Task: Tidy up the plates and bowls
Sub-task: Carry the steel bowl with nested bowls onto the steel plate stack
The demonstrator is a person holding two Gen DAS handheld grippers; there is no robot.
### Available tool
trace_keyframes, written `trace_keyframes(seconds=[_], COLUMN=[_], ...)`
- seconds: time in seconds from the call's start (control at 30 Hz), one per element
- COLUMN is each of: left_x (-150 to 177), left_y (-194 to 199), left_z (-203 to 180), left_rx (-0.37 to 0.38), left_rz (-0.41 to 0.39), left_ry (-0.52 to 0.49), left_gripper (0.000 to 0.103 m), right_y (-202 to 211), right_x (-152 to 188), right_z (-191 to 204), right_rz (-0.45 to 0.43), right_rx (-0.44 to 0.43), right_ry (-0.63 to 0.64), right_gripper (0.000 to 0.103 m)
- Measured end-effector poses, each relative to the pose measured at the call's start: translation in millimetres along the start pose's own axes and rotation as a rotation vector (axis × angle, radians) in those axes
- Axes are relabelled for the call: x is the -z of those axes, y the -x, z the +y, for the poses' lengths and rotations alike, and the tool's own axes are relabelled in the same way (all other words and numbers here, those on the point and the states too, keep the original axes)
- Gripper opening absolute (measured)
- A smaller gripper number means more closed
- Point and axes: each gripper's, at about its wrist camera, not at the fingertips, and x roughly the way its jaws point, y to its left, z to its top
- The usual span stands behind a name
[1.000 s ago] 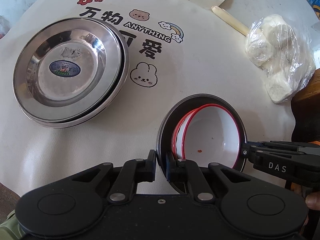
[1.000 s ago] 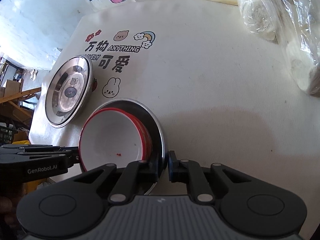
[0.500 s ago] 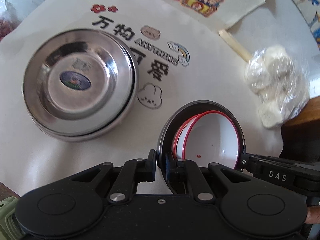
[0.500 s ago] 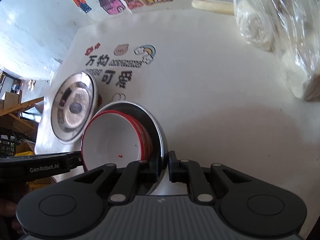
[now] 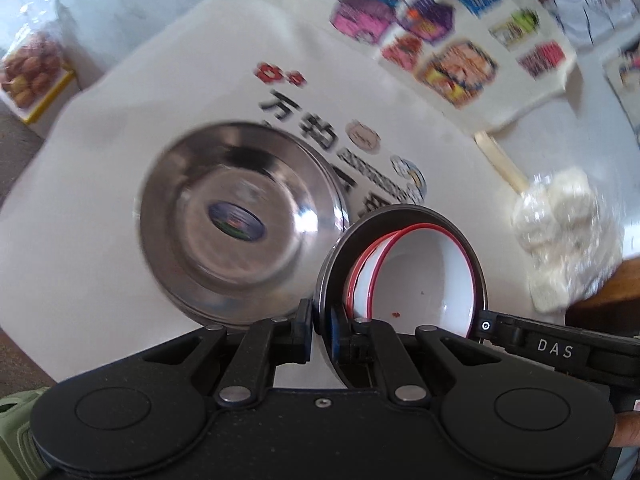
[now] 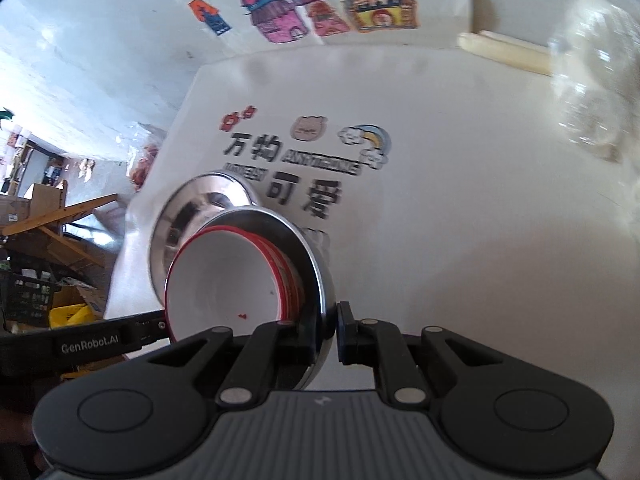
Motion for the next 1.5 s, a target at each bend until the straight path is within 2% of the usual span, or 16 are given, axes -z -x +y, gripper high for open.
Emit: trace_keyframes(seconds=[0.33,0.5,0.7,1.0,1.5], left_x=[-15.2,-22.3,-29.0,-50.2,-78.7], left_y=[20.3,23.1,17.5,6.2,-19.0], left_z=[51.5,73.1,91.4,100.4,103.7], left_rx=[-0.011,-0.014,-0.009,-0.012,-0.020], left_rz=[-0.057,-0.062,-0.032,0.007,0.083], left_ry=[0.117,0.144,0.153,0.112,-0.012], left_gripper=[0.007,0.006,0.006,0.006,0.006], right_y=[-22.3,-36.4,-49.3,-65.1,-90.7], right_x=[-30.5,-34.8,-35.3,-41.3,-40.4], right_z=[57.8,76.7,89.5,94.4,90.7], right_rz=[0.014,0.036,0.060,0.069,0.064], right_rx=[-0.034,-0.046,-0.041,-0.030,-0.003], right_ry=[0.118,0.132,0.127,0.076,-0.049], right_gripper=[0.012,0.012,0.012,0.012,0.012])
